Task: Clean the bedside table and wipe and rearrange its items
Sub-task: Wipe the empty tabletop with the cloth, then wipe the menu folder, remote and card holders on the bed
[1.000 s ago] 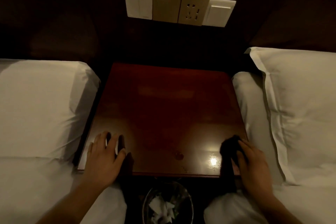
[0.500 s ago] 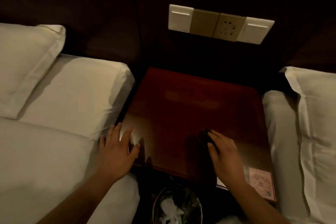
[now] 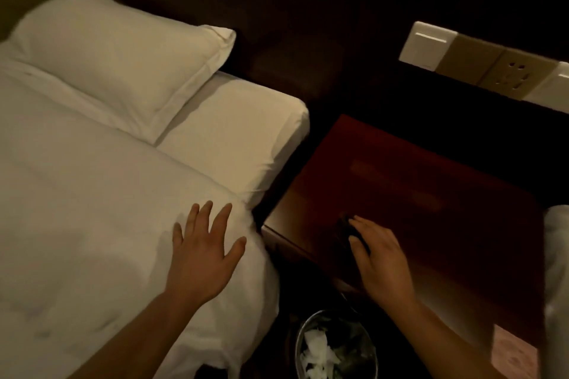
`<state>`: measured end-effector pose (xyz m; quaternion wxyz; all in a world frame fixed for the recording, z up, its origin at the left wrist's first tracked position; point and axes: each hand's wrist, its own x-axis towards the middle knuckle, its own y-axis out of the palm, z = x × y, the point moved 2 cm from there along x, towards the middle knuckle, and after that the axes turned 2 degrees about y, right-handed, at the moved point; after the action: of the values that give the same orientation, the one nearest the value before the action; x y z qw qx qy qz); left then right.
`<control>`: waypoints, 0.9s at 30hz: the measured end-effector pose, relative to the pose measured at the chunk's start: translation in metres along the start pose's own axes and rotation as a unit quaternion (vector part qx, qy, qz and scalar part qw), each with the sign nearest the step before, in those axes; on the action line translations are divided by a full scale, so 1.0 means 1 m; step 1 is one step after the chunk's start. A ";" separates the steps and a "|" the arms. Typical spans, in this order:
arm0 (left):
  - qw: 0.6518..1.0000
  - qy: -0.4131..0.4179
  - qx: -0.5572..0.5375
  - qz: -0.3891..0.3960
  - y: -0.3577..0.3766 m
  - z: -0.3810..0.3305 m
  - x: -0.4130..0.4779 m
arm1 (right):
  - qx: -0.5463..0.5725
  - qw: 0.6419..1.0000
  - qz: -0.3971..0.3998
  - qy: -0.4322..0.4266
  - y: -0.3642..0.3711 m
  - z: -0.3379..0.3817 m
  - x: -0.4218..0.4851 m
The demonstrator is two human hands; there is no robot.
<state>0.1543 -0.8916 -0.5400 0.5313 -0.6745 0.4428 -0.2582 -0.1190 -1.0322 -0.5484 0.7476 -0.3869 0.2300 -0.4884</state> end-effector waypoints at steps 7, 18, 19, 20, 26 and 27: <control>0.997 -0.068 -0.021 -0.027 -0.032 0.088 -0.050 | 0.010 0.996 0.045 -0.073 0.055 0.096 -0.002; 0.977 -0.196 -0.048 -0.069 -0.077 0.240 -0.154 | 0.062 0.972 0.150 -0.172 0.153 0.259 -0.042; 0.974 -0.206 -0.053 -0.074 -0.080 0.254 -0.164 | 0.063 0.968 0.160 -0.180 0.163 0.275 -0.048; 0.972 -0.213 -0.057 -0.076 -0.082 0.263 -0.170 | 0.064 0.966 0.166 -0.186 0.170 0.286 -0.053; 0.950 -0.281 -0.090 -0.097 -0.096 0.344 -0.224 | 0.065 0.940 0.228 -0.244 0.228 0.380 -0.091; 0.947 -0.291 -0.090 -0.100 -0.098 0.357 -0.232 | 0.064 0.936 0.235 -0.253 0.237 0.395 -0.097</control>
<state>0.3683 -0.5108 -0.5270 0.5456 -0.8061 0.2206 -0.0614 0.2566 -0.7512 -0.5071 0.8977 -0.3840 0.0856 -0.1983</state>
